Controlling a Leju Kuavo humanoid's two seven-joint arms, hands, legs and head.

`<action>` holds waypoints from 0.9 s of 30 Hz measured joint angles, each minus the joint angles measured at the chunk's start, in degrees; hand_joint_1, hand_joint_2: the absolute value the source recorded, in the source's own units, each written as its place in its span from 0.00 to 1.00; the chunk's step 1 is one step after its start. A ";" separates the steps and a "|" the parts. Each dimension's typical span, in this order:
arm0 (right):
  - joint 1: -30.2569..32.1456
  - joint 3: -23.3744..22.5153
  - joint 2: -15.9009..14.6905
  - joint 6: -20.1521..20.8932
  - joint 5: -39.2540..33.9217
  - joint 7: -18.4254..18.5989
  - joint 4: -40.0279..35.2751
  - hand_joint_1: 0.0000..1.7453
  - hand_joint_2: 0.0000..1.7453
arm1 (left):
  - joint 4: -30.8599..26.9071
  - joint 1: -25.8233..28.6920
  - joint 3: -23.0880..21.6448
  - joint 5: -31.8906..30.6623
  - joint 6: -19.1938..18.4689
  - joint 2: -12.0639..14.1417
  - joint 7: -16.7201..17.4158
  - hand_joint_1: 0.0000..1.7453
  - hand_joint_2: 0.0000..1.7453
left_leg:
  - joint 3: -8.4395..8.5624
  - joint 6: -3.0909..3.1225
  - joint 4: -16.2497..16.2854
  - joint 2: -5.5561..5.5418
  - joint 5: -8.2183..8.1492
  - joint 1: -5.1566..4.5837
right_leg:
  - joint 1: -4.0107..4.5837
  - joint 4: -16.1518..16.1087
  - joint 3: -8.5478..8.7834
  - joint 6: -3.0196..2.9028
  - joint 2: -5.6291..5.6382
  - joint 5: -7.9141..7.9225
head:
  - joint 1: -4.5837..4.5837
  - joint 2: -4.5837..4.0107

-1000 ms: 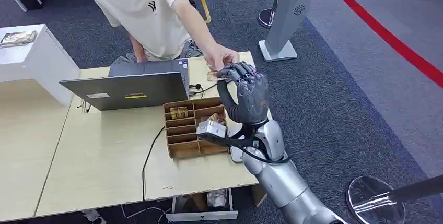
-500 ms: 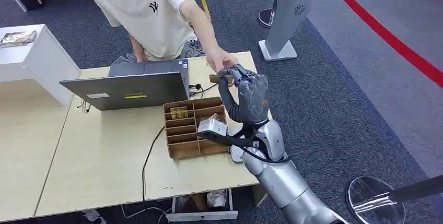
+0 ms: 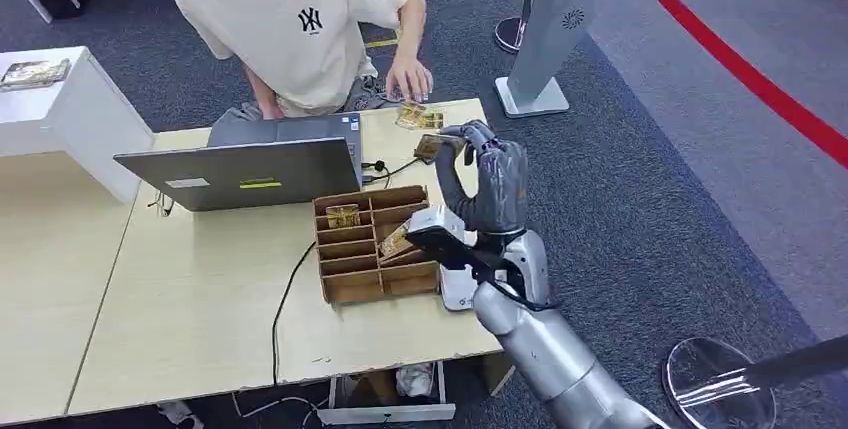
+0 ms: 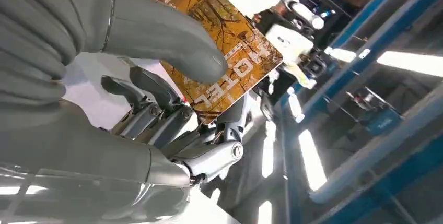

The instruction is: Pass the card to the sensor for recognition and then transmit it.

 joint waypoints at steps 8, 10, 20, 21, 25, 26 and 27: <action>3.02 -3.79 -1.62 6.02 -7.38 1.07 -0.98 1.00 1.00 | 0.00 0.15 0.00 1.53 0.17 0.02 -0.44 0.00 0.00 | -0.01 0.00 0.00 -0.02 0.00 0.00 | 0.00 -0.01 0.01 0.00 -0.02 0.00 | 0.02 0.00; 3.93 -5.05 -2.10 8.45 -10.24 1.71 -0.96 1.00 1.00 | -0.04 0.25 0.02 1.99 0.24 0.02 -0.68 0.00 0.00 | -0.01 0.00 0.00 -0.01 0.00 0.00 | 0.00 -0.01 0.01 0.00 -0.02 0.00 | 0.02 0.00; 6.02 -10.17 -3.45 18.37 -19.52 5.05 2.89 1.00 1.00 | -0.46 0.35 0.09 3.85 0.39 0.02 -0.74 0.00 0.00 | -0.01 0.00 0.00 -0.01 0.00 0.00 | 0.00 -0.01 0.00 0.00 -0.02 0.00 | 0.02 0.00; 6.18 -10.54 -3.48 18.76 -19.92 5.18 3.43 1.00 1.00 | -0.46 0.35 0.11 3.91 0.42 0.04 -0.74 0.00 0.00 | -0.01 0.00 0.00 -0.02 0.00 0.00 | 0.00 -0.01 0.00 0.00 -0.02 0.00 | 0.00 0.00; 6.46 -10.97 -3.87 20.31 -20.14 6.14 5.71 1.00 1.00 | -0.46 0.36 0.33 4.42 0.52 0.09 -0.66 0.00 0.00 | -0.02 0.00 0.00 -0.01 0.00 0.00 | 0.00 -0.01 0.00 0.00 -0.02 0.00 | 0.02 0.00; 6.46 -11.00 -3.98 20.70 -20.14 6.38 6.40 1.00 1.00 | -0.46 0.37 0.42 4.57 0.57 0.09 -0.63 0.00 0.00 | -0.02 0.00 0.00 -0.01 0.00 0.00 | 0.00 -0.01 0.00 0.00 -0.02 0.00 | 0.00 0.00; 6.47 -11.00 -4.09 20.99 -20.14 6.51 6.93 1.00 1.00 | -0.46 0.38 0.44 4.66 0.61 0.09 -0.64 0.00 0.00 | -0.02 0.00 0.00 -0.02 0.00 0.00 | 0.00 -0.01 0.00 0.00 -0.02 0.00 | 0.02 0.00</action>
